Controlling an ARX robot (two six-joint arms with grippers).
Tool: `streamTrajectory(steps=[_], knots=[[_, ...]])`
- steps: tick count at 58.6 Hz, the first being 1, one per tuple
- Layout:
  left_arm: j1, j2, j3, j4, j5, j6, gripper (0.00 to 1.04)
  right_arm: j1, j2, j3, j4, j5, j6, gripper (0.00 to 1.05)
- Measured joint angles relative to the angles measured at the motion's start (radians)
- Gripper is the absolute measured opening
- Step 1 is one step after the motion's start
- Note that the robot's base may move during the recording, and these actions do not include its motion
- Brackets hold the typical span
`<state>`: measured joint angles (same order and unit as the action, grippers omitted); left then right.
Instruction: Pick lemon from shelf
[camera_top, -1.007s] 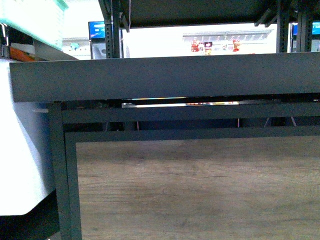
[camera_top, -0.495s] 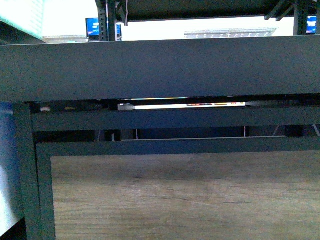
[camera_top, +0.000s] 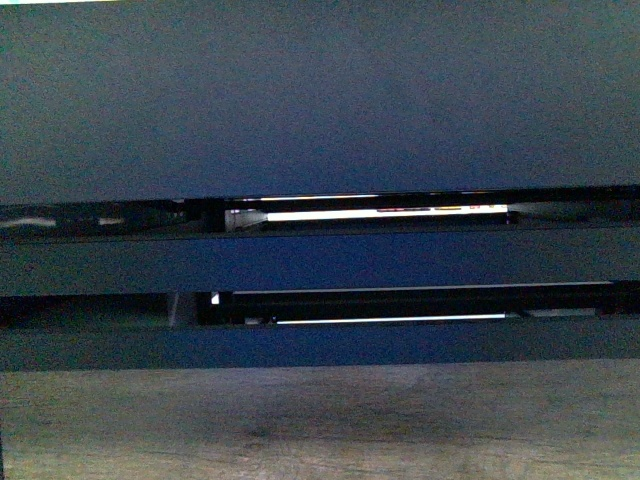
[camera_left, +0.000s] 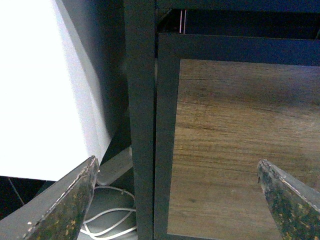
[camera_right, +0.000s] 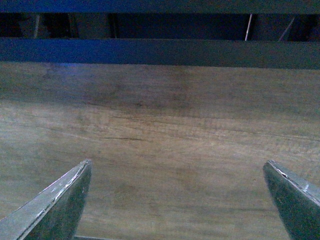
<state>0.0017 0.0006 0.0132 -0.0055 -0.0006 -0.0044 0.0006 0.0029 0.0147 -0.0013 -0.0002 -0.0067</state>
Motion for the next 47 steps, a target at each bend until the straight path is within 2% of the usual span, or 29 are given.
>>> streamTrajectory(steps=[47], knots=[[0.000,0.000,0.000,0.000,0.000,0.000,0.97,0.000,0.000,0.000,0.000,0.000,0.003,1.02]])
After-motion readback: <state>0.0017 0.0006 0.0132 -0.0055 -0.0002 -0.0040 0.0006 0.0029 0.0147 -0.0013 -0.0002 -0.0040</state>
